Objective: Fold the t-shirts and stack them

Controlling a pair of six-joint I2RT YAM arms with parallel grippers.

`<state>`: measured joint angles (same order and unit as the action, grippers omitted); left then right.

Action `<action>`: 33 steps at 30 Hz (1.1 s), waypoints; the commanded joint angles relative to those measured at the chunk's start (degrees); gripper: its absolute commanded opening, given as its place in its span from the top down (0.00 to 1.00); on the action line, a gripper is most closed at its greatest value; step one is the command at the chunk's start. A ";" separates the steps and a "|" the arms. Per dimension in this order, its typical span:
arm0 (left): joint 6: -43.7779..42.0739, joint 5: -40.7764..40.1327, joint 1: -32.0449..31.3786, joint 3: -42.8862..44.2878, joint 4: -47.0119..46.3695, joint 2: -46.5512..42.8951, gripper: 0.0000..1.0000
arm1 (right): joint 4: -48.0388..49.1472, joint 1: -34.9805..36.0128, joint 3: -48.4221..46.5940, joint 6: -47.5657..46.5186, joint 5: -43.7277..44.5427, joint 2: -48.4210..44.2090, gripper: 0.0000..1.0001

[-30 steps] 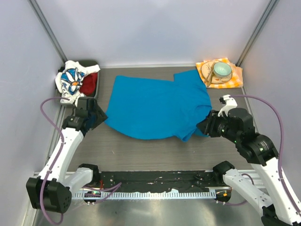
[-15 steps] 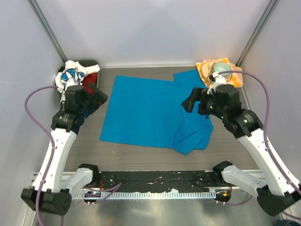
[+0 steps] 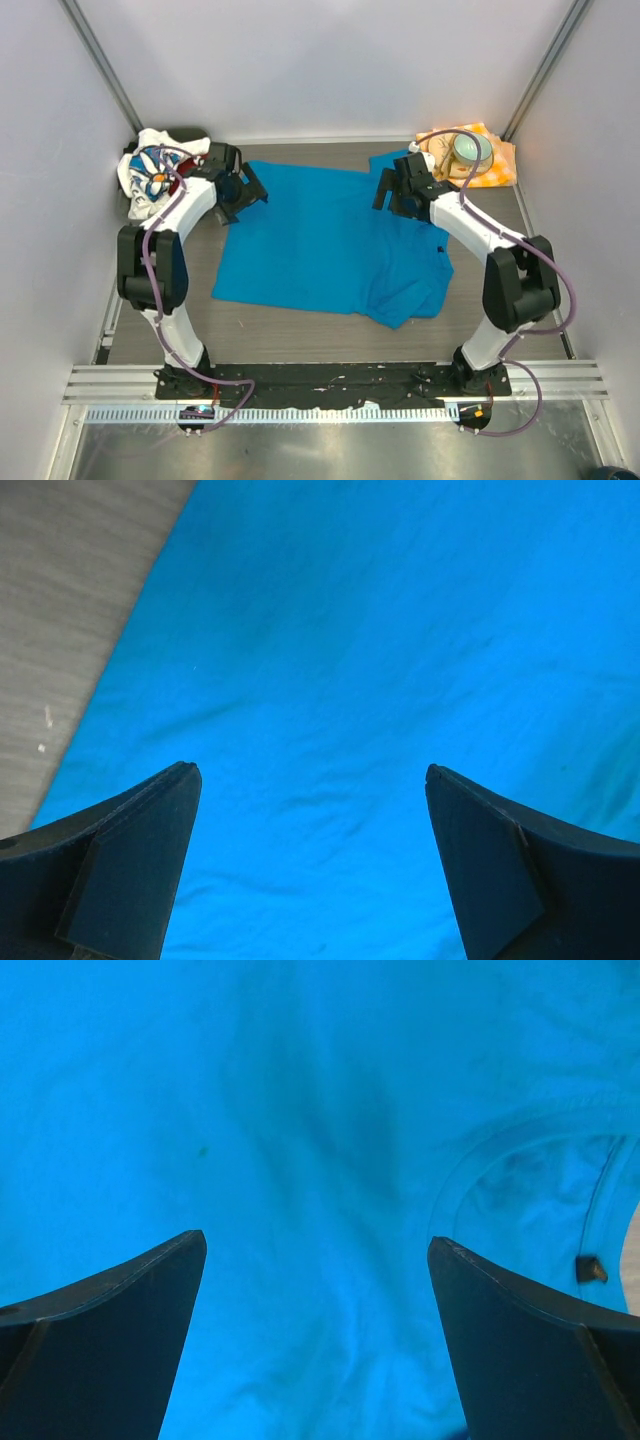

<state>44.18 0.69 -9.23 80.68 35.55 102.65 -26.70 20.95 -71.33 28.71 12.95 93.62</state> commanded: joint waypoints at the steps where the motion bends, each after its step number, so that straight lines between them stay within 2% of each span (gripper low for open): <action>1: -2.61 -0.16 0.01 8.87 0.22 3.24 0.00 | 7.62 -3.01 -7.49 0.82 0.06 5.75 0.00; 11: -3.93 -0.86 0.01 20.64 2.15 16.60 0.00 | 8.42 -6.10 -16.99 0.38 -4.95 21.58 0.01; 17: -4.46 0.81 0.01 25.39 2.15 22.58 0.00 | 7.45 -6.18 -22.27 -0.41 -5.21 26.87 0.01; 29: -4.28 1.33 1.93 30.32 3.21 28.92 0.00 | 4.03 -6.18 -31.41 -0.50 -7.76 38.03 0.01; 33: -3.93 1.25 3.43 31.29 3.74 30.85 0.00 | 2.09 -6.18 -37.19 -0.23 -10.13 42.42 0.01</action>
<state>40.21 1.37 -7.94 109.32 38.24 131.50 -22.48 14.76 -103.57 28.36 6.28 131.09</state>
